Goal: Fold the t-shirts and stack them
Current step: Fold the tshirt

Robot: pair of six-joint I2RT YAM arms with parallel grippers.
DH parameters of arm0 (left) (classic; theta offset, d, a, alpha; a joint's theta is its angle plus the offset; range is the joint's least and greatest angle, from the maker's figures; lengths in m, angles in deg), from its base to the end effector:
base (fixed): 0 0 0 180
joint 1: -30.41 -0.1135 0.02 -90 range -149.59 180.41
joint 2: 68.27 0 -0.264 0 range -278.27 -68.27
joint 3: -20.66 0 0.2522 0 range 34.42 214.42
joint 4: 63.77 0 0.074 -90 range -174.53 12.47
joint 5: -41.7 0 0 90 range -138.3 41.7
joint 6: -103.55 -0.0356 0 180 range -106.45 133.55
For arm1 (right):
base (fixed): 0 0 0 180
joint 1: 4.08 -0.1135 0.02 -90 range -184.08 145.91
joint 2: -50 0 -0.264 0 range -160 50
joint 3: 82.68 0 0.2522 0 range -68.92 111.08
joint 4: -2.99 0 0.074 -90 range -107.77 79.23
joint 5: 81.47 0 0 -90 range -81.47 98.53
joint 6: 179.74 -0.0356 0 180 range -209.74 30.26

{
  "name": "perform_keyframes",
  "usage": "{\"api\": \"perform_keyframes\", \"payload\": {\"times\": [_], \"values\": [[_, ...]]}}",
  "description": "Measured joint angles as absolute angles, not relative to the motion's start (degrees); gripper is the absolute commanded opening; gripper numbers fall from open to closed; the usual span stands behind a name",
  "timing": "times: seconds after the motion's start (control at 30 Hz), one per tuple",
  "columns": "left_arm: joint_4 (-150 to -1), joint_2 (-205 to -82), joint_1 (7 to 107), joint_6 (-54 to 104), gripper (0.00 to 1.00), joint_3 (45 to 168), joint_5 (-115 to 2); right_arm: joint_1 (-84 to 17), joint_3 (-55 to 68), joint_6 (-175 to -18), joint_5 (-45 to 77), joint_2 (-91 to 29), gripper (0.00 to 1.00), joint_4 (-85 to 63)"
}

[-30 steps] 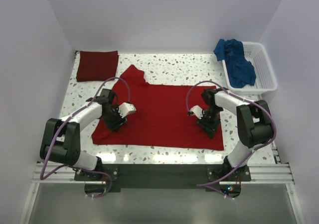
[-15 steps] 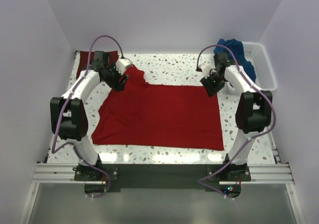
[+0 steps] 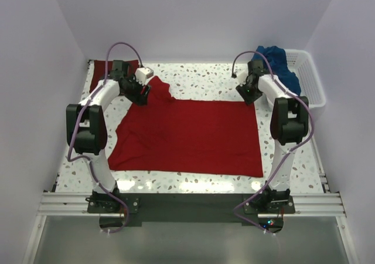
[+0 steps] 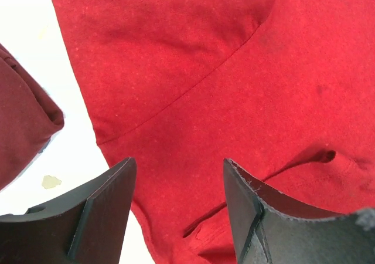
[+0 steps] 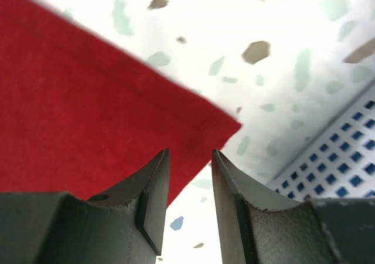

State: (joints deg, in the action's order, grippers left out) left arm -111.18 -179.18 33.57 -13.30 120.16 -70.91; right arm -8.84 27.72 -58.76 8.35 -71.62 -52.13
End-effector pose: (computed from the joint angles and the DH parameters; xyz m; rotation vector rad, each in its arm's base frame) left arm 0.4154 -0.0366 0.2188 0.7855 2.3895 -0.3475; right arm 0.4482 0.0372 0.1888 -0.8390 2.6052 -0.1342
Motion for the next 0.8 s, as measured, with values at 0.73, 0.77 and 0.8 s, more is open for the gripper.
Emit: {"api": "perform_keyframes", "payload": {"times": [0.73,0.77,0.8], "values": [[-110.6,-181.0,33.4,-11.4,0.68,121.3,-72.6,-6.6,36.3,-66.6,5.5,-79.9,0.43,-52.3],[-110.7,-181.1,33.4,-11.2,0.68,121.5,-72.6,-6.4,37.1,-66.9,5.9,-80.5,0.42,-53.1],[-110.7,-181.4,33.4,-11.0,0.68,121.9,-72.6,-6.2,37.9,-67.1,6.4,-80.9,0.40,-53.9]]}}
